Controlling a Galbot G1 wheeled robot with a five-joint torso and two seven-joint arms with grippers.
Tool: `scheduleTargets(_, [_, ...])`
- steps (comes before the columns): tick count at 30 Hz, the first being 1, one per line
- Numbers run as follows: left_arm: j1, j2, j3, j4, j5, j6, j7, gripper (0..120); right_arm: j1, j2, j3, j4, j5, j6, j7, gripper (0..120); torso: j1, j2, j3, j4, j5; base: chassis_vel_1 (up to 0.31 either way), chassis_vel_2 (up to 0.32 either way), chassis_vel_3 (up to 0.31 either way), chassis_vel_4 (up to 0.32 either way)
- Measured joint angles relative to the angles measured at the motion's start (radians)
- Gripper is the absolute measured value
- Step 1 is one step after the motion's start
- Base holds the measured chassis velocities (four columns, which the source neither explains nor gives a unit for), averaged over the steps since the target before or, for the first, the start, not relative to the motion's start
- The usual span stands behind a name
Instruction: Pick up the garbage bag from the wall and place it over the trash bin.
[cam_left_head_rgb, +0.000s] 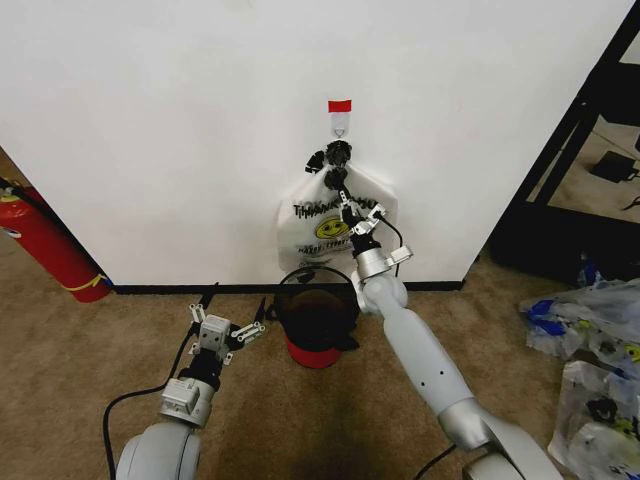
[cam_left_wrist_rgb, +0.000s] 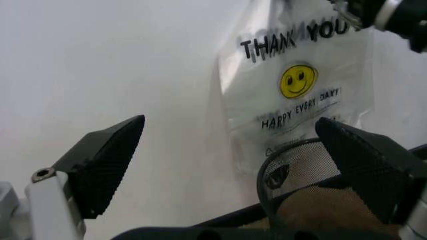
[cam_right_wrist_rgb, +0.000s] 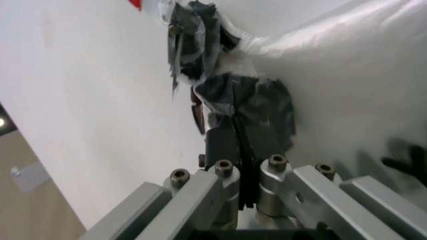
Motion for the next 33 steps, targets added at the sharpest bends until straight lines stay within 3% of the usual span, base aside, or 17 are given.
scheduleTargets(7, [-0.005,0.008,0.000,0.000,-0.008,-0.002,0.000,100,-0.151,-0.112,-0.019,0.159,-0.019,-0.002,-0.002,0,0.000,0.000,0.000,-0.0006,0.0001,0.000,0.000,0.000,0.000])
scheduleTargets(15, [-0.007,0.015,0.011,-0.009,-0.014,-0.007,0.000,100,-0.362,-0.174,0.013,0.314,-0.071,0.001,0.001,0,0.000,0.000,0.000,-0.0001,0.0001,0.000,0.000,0.000,0.000])
scheduleTargets(33, [0.013,0.050,0.014,-0.046,-0.043,-0.014,0.001,100,-0.646,-0.220,0.133,0.373,-0.181,0.061,-0.081,0,0.000,0.000,0.000,-0.0002,0.0001,0.000,0.000,0.000,0.000])
